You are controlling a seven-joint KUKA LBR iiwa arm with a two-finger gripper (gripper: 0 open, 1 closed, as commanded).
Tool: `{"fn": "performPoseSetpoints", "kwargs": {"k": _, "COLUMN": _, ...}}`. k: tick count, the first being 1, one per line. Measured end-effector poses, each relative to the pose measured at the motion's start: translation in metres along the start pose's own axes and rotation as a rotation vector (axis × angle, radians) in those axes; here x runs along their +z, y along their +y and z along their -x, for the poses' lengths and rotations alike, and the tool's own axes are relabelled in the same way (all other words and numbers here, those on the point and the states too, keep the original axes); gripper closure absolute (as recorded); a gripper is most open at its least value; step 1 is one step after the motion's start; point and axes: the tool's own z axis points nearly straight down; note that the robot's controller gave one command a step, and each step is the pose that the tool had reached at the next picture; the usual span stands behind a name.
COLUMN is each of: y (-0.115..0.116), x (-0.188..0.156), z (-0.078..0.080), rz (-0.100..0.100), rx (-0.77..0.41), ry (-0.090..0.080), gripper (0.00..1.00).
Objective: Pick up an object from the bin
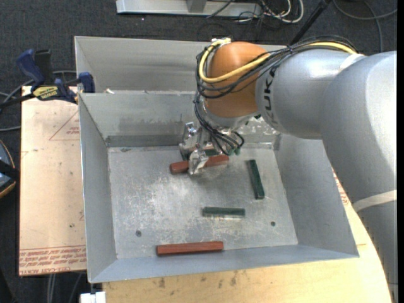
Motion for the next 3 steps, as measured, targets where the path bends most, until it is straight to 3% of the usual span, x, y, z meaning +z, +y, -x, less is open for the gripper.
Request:
{"fn": "performPoseSetpoints", "kwargs": {"k": 1, "y": 0.0, "x": -0.031, "z": 0.003, "rz": 0.0, "rx": 0.003, "ry": 0.031, "gripper": 1.0}}
{"fn": "performPoseSetpoints", "kwargs": {"k": 2, "y": 0.001, "x": -0.094, "z": 0.005, "rz": -0.001, "rx": 0.002, "ry": 0.029, "gripper": 1.0}}
{"fn": "performPoseSetpoints", "kwargs": {"k": 3, "y": 0.001, "x": -0.049, "z": 0.003, "rz": 0.002, "rx": 0.005, "ry": 0.04, "gripper": 1.0}}
